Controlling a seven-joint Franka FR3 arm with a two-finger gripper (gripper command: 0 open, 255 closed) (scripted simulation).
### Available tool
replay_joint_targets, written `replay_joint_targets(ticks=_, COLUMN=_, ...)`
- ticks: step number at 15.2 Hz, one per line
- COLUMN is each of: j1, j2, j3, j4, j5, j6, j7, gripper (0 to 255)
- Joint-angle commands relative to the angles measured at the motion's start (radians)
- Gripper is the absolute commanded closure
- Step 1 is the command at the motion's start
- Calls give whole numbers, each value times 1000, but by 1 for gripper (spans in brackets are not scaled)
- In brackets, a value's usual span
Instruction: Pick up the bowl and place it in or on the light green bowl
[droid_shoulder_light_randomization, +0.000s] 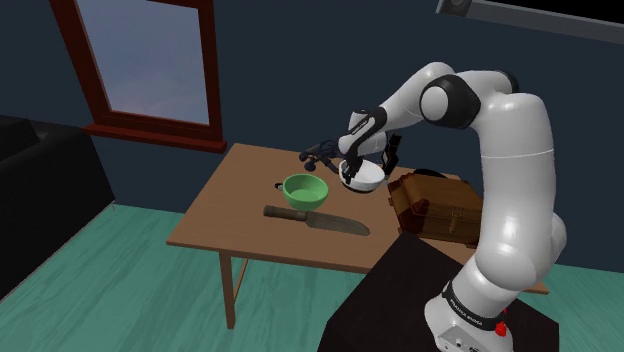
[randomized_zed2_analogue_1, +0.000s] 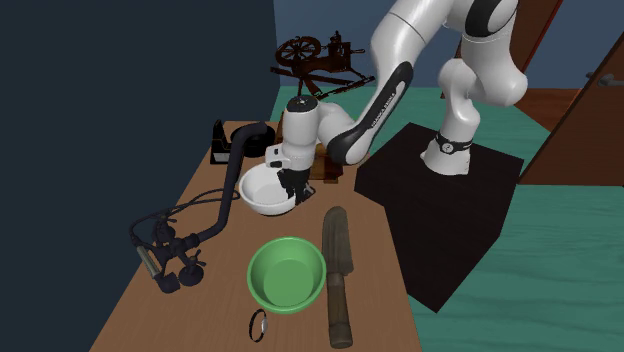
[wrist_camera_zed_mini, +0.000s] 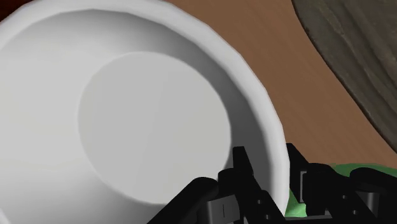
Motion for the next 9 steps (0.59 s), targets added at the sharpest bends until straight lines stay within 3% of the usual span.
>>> replay_joint_targets(ticks=1, j1=4, j2=-22, j3=-5, j4=-2, j5=-5, j6=-19, j7=2, gripper=255)
replay_joint_targets(ticks=9, j1=17, j2=-101, j3=-20, j4=-1, j5=-24, j6=-98, j7=6, gripper=255)
